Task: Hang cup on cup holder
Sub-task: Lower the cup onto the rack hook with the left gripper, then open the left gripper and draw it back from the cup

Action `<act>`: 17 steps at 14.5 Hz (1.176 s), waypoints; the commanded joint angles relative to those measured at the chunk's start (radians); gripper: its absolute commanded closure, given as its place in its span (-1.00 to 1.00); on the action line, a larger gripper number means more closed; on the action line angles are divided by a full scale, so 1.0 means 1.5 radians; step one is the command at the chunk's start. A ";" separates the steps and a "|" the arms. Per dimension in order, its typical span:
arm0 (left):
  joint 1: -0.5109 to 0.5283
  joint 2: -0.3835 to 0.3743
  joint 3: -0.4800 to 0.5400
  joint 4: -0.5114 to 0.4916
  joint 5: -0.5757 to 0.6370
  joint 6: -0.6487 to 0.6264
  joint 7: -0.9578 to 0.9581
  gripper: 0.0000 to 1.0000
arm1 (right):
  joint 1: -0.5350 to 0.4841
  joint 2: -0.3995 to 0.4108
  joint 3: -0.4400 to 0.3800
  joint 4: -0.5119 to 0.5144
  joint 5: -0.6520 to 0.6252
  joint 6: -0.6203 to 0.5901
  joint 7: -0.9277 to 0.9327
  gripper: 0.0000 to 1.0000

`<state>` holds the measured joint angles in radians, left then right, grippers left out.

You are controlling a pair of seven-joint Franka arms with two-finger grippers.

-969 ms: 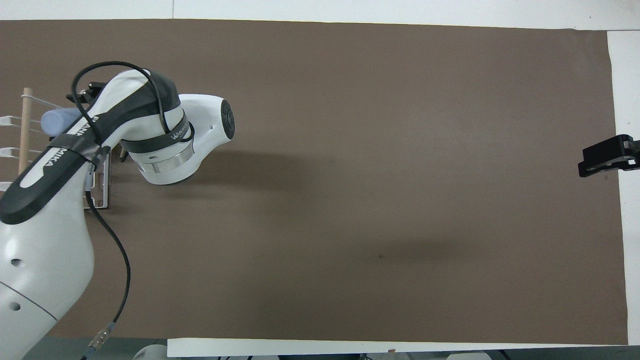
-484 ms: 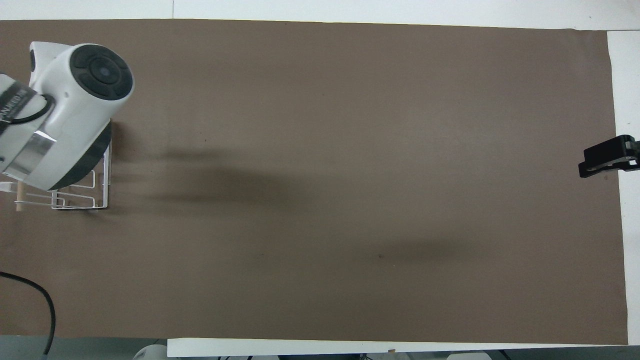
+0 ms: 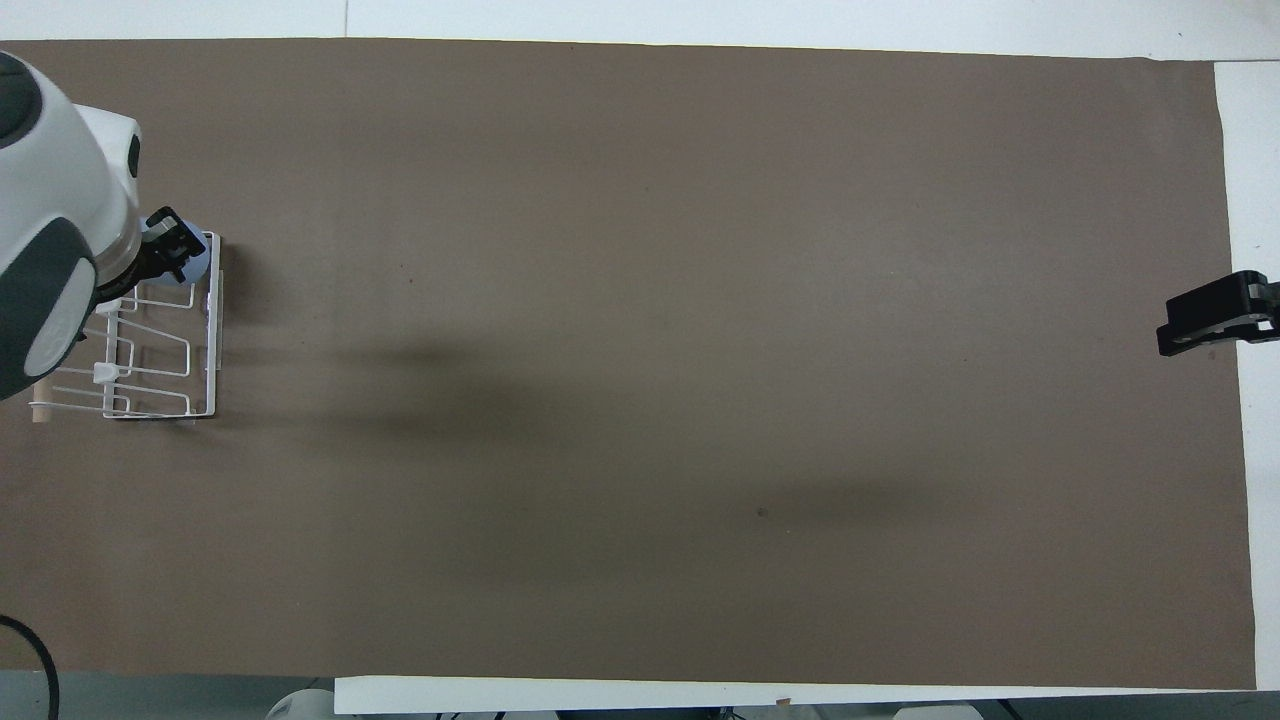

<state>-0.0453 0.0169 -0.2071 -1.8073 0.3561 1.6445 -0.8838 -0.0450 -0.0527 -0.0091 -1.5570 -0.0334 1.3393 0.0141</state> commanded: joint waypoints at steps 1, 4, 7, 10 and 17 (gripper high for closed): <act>-0.071 -0.050 0.089 -0.031 -0.077 -0.027 0.171 -0.99 | -0.003 -0.007 0.002 -0.003 -0.011 0.001 -0.013 -1.00; -0.088 -0.067 0.129 -0.018 -0.160 -0.053 0.326 -0.99 | -0.003 -0.007 0.003 -0.003 -0.011 0.002 -0.014 -1.00; -0.064 -0.060 0.139 0.035 -0.217 -0.094 0.483 -0.99 | -0.003 -0.007 0.003 -0.004 -0.010 0.002 -0.016 -1.00; -0.030 -0.052 0.131 0.074 -0.248 -0.096 0.570 -0.99 | -0.003 -0.007 0.003 -0.003 -0.010 0.002 -0.016 -1.00; -0.010 0.001 0.086 0.173 -0.248 -0.136 0.567 -1.00 | -0.004 -0.007 0.003 -0.003 -0.009 0.002 -0.016 -1.00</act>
<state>-0.0778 -0.0055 -0.0657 -1.5878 -0.0061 1.4734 -0.0490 -0.0450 -0.0533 -0.0090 -1.5570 -0.0347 1.3394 0.0140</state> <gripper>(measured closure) 0.000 0.000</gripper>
